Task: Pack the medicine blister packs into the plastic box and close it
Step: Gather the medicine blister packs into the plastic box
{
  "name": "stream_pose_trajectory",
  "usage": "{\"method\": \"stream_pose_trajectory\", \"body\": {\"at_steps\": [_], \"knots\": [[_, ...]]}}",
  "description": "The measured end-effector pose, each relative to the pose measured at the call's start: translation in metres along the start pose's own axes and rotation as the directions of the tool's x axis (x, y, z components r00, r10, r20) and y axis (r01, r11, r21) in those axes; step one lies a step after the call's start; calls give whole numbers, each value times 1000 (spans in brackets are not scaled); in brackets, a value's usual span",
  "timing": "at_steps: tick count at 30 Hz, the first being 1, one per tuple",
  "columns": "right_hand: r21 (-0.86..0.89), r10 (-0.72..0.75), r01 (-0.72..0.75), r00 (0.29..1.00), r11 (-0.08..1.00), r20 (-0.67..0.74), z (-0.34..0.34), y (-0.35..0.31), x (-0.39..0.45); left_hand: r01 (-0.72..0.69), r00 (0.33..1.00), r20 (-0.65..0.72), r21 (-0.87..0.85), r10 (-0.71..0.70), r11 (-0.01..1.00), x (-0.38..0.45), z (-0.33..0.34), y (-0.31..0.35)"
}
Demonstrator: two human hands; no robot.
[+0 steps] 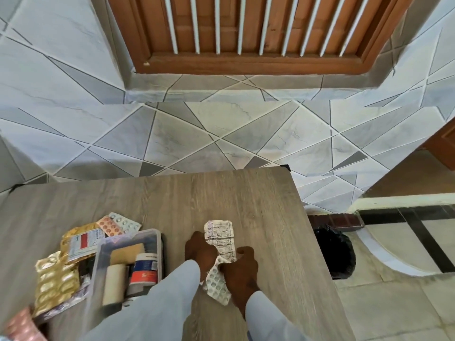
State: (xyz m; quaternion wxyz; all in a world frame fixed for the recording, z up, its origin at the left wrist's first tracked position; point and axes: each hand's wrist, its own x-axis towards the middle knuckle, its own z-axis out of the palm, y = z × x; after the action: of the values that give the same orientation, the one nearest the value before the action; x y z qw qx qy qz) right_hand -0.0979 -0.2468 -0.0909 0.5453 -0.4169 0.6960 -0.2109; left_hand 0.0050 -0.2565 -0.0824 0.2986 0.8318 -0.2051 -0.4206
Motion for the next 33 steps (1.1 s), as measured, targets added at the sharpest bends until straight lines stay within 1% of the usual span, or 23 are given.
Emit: {"method": "stream_pose_trajectory", "body": {"at_steps": [3, 5, 7, 9, 11, 13, 15, 16, 18, 21, 23, 24, 26, 29, 31, 33], "knots": [[242, 34, -50, 997, 969, 72, 2, 5, -2, 48, 997, 67, -201, -35, 978, -1, -9, -3], [311, 24, -56, 994, 949, 106, 0, 0, -8, 33, 995, 100, -298, -3, 954, -8, -23, -1], [359, -11, -43, 989, 932, 147, -6, -13, -20, -36, 993, 92, -331, 71, 943, -18, -41, 2], [348, -70, -23, 965, 937, 252, -8, -31, -38, -135, 980, 78, -404, 181, 905, -30, -68, -2], [296, -148, 35, 918, 955, 368, 1, -47, -63, -216, 961, 57, -456, 270, 863, -40, -103, -17], [231, -200, 110, 887, 967, 416, 21, -53, -85, -242, 951, 57, -472, 304, 848, -48, -136, -35], [176, -217, 155, 877, 972, 428, 46, -52, -105, -213, 958, 67, -480, 277, 851, -50, -166, -57], [157, -218, 166, 878, 974, 426, 58, -50, -114, -203, 965, 51, -469, 256, 859, -51, -178, -65], [107, -227, 201, 889, 974, 398, 79, -41, -128, -248, 966, -25, -384, 258, 889, -52, -197, -77], [-34, -298, 326, 897, 945, 325, 97, -25, -147, -364, 931, -97, -214, 351, 906, -60, -214, -91], [-108, -328, 370, 900, 923, 286, 98, -21, -158, -372, 927, -106, -119, 360, 921, -63, -224, -102], [-124, -339, 381, 903, 916, 265, 96, -20, -160, -349, 935, -99, -91, 340, 933, -62, -227, -107], [-152, -359, 391, 911, 908, 203, 90, -19, -167, -328, 944, -50, -50, 326, 943, -67, -233, -116], [-163, -362, 381, 922, 910, 136, 79, -17, -170, -395, 916, 77, 7, 393, 919, -82, -237, -128], [-173, -311, 338, 936, 925, 163, 75, -10, -176, -396, 909, 163, 47, 384, 917, -89, -236, -141], [-227, -295, 344, 929, 911, 224, 75, -2, -183, -382, 912, 193, 84, 361, 920, -91, -234, -153]]}}
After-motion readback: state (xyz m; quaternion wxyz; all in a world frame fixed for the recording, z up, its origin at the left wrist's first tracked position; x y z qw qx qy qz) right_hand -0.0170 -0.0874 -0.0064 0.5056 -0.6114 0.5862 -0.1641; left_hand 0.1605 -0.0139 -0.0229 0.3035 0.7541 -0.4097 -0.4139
